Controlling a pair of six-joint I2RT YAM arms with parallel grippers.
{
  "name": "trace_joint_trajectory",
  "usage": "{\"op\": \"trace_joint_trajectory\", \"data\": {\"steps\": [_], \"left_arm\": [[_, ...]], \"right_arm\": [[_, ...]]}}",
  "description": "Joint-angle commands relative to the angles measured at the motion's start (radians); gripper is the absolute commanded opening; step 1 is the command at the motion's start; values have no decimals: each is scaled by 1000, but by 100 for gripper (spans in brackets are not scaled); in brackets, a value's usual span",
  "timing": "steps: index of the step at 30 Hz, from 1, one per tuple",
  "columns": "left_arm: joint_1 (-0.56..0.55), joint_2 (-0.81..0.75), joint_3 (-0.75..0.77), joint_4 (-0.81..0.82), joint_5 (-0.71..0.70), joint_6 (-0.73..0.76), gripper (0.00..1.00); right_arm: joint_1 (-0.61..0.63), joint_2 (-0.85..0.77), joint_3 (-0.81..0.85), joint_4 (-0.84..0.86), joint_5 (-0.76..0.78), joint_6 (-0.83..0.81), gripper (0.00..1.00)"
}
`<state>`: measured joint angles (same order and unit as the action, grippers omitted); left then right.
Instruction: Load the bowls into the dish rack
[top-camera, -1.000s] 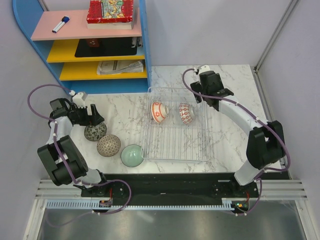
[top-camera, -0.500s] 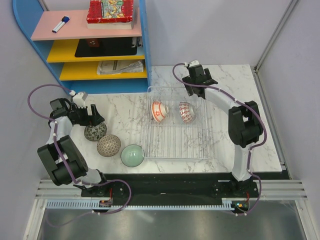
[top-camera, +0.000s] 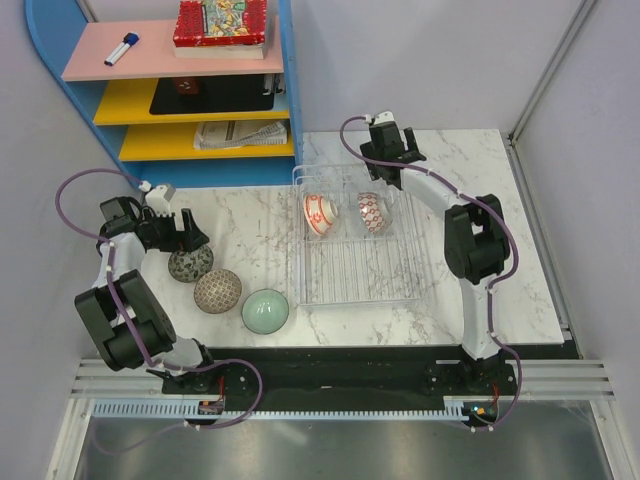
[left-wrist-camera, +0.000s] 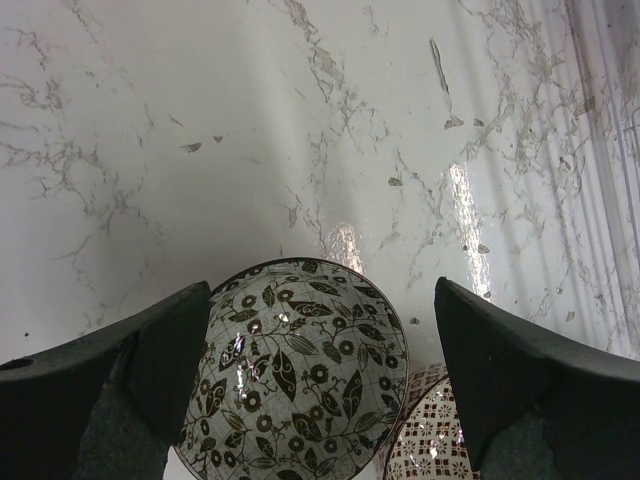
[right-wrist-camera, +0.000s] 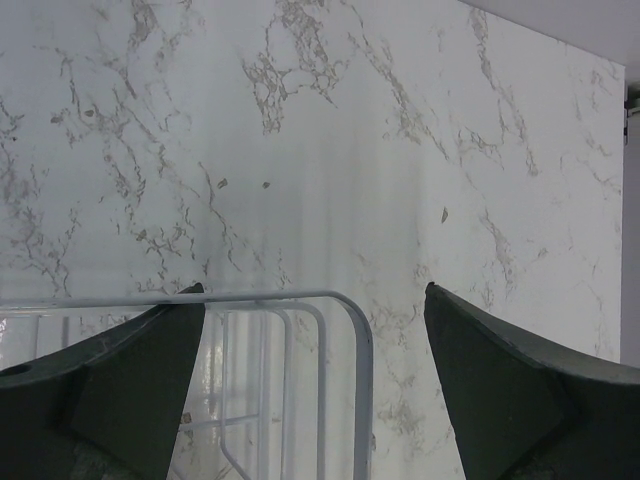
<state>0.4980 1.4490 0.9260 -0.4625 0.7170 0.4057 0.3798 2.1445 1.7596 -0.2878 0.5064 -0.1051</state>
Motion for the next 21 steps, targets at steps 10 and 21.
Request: {"op": "trace_joint_trajectory", "data": {"steps": [10, 21], "left_arm": [[5, 8, 20, 8, -23, 42, 100], [5, 42, 5, 82, -231, 65, 100]], "right_arm": [[-15, 5, 58, 93, 116, 18, 97], [-16, -305, -52, -94, -308, 38, 97]]}}
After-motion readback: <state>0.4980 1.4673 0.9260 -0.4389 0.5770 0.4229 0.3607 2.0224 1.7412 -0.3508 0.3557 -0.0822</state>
